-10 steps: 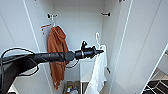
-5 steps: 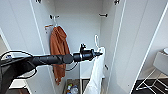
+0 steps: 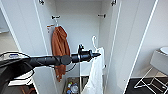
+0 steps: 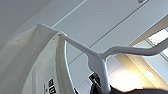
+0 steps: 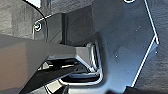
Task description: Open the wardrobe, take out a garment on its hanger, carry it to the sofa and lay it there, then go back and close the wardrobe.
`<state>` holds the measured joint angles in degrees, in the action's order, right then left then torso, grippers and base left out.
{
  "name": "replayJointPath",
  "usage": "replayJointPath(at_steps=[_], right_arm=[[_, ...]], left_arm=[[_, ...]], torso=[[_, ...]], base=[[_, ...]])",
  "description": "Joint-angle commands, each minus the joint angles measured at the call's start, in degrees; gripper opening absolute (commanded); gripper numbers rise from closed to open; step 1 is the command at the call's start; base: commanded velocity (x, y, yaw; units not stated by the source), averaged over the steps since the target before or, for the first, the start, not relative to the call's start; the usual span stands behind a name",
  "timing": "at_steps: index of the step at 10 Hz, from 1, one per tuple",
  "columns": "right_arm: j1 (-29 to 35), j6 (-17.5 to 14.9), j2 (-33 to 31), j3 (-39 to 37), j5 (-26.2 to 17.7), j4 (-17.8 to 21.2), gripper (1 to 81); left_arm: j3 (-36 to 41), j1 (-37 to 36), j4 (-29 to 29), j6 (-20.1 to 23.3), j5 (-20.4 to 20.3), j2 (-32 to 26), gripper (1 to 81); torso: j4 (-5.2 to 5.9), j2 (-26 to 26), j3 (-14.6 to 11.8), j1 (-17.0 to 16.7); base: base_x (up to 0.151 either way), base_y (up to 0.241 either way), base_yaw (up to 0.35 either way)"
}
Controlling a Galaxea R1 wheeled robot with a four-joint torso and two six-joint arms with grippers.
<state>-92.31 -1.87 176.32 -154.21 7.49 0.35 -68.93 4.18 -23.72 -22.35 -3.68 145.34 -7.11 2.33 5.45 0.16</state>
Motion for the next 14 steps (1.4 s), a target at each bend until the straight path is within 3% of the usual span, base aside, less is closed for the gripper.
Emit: replayJointPath(at_steps=[1,5,11,14], right_arm=[[1.99,-0.42,0.72,0.76,-3.35,-0.27,81.1],[1.91,-0.42,0.72,0.76,-3.35,-0.27,81.1],[1.99,-0.42,0.72,0.76,-3.27,-0.27,81.1],[2.07,-0.42,0.81,0.76,-2.91,-0.18,81.1]], left_arm=[[1.33,-9.58,2.44,0.90,-2.29,-1.18,1.0],[3.80,-7.83,3.42,0.90,-3.00,-3.47,1.0],[10.56,1.65,11.50,0.90,-5.19,-9.53,1.0],[10.83,3.51,12.30,0.81,-5.54,-10.23,1.0]], torso=[[0.00,0.00,0.00,0.00],[0.00,0.00,0.00,0.02],[0.00,0.00,0.00,0.02],[0.00,0.00,0.00,0.02]], base=[[0.000,0.000,0.000],[0.000,0.000,0.000],[0.000,0.000,0.000],[0.000,0.000,0.000]])
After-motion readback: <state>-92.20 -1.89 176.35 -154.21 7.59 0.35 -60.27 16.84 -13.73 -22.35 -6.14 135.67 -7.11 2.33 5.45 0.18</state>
